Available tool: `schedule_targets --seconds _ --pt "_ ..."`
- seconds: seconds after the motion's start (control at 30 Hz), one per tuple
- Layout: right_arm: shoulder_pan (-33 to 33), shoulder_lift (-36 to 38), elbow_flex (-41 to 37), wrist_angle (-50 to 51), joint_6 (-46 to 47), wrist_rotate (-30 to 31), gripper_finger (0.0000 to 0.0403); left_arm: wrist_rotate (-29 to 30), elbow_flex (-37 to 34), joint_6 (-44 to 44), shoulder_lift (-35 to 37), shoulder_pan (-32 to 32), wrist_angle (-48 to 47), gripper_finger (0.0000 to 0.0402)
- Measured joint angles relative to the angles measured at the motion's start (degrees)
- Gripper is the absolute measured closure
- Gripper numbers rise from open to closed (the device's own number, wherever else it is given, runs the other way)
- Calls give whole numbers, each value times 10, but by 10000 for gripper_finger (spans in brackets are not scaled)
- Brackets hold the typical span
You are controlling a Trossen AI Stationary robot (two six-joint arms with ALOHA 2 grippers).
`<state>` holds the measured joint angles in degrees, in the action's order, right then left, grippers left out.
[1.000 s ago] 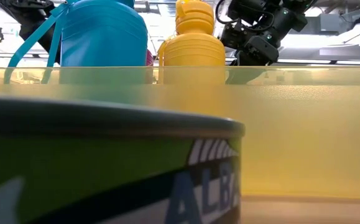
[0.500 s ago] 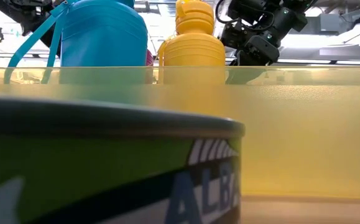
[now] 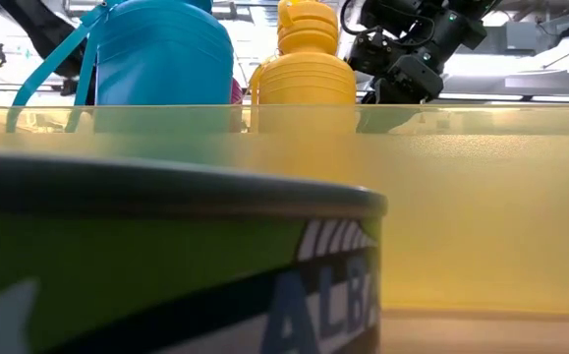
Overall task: Pick & Place Food Item
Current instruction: Put the red tuna can into the red bin, then put the blue tuna can into the red bin
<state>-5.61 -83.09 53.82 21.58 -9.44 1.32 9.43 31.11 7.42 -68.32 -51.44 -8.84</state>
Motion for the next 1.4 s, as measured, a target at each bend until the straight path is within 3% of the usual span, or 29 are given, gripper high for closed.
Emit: schedule_targets --seconds 0.17,0.3,0.57,0.77,0.97,1.13,1.33,1.4 --pt "1 0 0 6 -8 -2 97 -9 0 -12 -41 -28 33 394" --pt "5 -1 0 27 -34 -12 97 -12 0 -26 -34 -29 46 369" --pt "11 -62 0 32 -94 -9 97 -66 0 -71 57 -20 54 260" --pt "16 -144 -1 4 -140 73 97 -144 0 -87 127 21 82 190" --pt "36 -196 2 -46 -171 182 111 -144 0 -87 149 56 93 178" --pt "65 -219 2 -61 -190 240 182 -143 0 -87 140 66 94 192" --pt "91 -216 2 -63 -197 264 360 -142 0 -87 123 67 97 210" --pt "98 -216 2 -64 -197 273 388 -142 0 -87 117 67 99 216"
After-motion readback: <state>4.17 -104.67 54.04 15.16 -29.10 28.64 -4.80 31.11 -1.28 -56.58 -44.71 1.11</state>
